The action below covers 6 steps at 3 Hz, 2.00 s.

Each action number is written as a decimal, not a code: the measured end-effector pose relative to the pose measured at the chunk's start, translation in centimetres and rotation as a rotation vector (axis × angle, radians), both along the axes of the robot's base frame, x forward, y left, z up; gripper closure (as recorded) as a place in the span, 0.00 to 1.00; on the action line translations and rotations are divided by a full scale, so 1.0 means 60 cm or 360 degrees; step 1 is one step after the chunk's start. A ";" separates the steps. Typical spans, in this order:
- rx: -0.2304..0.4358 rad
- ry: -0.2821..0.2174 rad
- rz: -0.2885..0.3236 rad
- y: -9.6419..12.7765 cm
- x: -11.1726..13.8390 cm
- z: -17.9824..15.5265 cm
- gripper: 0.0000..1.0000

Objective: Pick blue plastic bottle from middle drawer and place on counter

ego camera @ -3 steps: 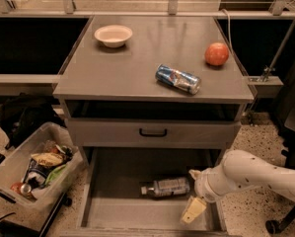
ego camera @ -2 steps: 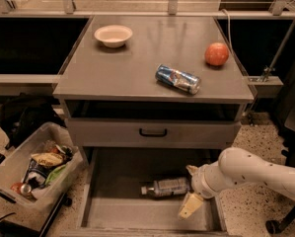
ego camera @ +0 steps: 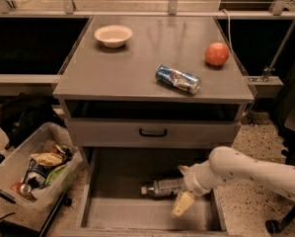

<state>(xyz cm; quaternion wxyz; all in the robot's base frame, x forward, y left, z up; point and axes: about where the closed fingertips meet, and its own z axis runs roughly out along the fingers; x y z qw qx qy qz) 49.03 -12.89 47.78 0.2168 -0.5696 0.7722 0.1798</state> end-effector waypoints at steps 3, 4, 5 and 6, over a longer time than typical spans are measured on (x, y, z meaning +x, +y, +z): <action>-0.0032 -0.0025 0.0008 0.040 0.034 -0.046 0.00; -0.0018 -0.0056 -0.0101 0.050 0.048 -0.048 0.00; -0.0162 -0.0152 -0.0129 0.025 0.066 -0.040 0.00; -0.0320 -0.0258 -0.0236 0.002 0.092 -0.034 0.00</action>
Offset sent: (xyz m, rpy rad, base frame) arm 0.0129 0.0174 -0.0224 0.0240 0.0103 0.0410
